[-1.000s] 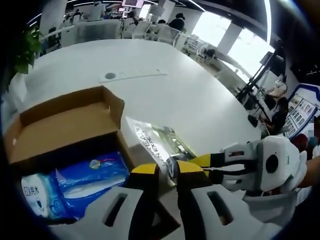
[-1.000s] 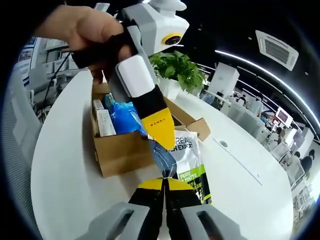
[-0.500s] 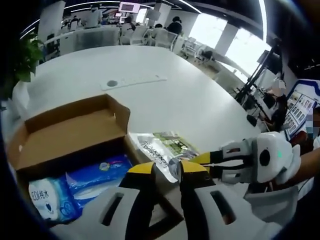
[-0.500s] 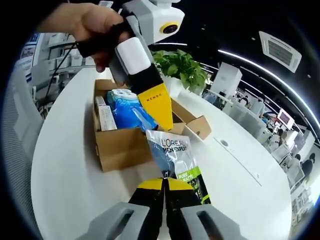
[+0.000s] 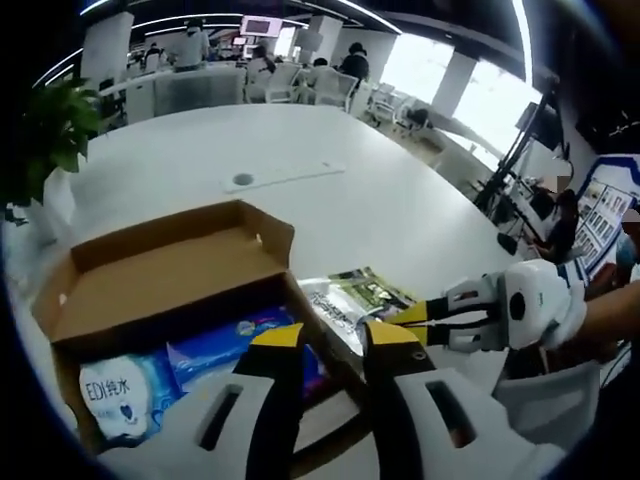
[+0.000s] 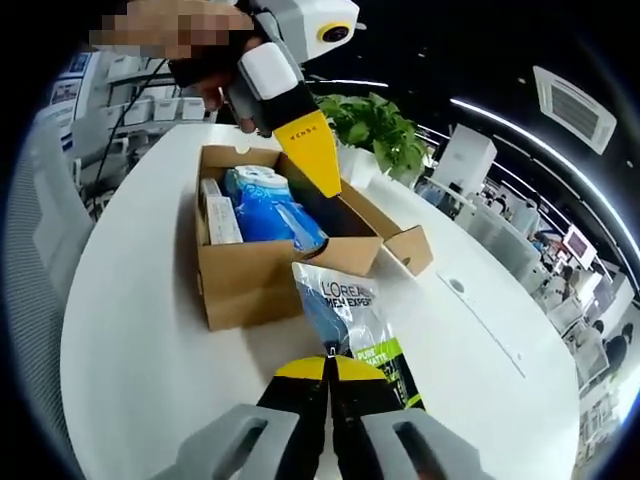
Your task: Operate the shoe box by opening the lid, removing the specified soft item, and placing it in the target area until the item is outside and the box remains undamaged.
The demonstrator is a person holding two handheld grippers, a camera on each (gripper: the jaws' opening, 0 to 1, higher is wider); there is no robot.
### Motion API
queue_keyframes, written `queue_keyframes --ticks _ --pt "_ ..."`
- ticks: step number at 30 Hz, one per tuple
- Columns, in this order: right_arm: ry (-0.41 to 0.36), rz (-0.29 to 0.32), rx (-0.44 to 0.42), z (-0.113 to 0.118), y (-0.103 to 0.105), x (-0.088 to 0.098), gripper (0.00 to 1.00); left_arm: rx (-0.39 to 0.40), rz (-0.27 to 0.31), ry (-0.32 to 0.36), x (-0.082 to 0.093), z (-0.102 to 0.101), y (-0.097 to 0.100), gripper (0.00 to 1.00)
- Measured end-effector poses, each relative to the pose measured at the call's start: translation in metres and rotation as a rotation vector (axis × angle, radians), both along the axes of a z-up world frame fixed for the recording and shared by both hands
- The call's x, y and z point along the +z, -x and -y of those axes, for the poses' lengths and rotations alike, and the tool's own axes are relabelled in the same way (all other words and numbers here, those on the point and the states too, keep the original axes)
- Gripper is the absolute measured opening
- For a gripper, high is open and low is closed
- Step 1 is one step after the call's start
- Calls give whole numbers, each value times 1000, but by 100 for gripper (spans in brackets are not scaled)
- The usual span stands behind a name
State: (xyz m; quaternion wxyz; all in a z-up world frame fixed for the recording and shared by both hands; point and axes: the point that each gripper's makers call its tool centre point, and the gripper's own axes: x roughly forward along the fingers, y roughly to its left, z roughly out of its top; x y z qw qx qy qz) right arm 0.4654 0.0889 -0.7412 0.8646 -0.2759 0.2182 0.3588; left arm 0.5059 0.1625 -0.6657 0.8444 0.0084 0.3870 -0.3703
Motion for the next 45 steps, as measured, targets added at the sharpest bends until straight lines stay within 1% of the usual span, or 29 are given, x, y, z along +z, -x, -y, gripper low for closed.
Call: queue_keyframes --ticks 2,5,8,13,16,24,34,39,41,45 --pt "12 -2 10 0 1 -1 0 3 10 0 2 -6 0 24" --pt "21 -6 20 0 1 -4 0 11 47 2 6 -15 -3 26" --pt "32 -12 34 0 2 -6 0 27 49 5 7 -22 -3 26" --pt "57 -21 59 -1 4 -12 0 45 57 8 10 -33 2 27" --pt "70 -29 74 -2 5 -15 0 57 65 21 13 -40 3 28" --pt "111 -49 105 -1 5 -26 0 103 86 27 16 -68 5 29" --pt "168 -69 166 1 8 -36 0 139 131 32 26 -104 2 30" --pt "180 -76 182 0 7 -39 0 164 145 14 25 -126 1 30" --pt "198 -78 195 2 8 -42 0 171 145 13 24 -131 2 30" --pt "206 -86 204 3 9 -43 0 185 149 2 23 -145 3 30"
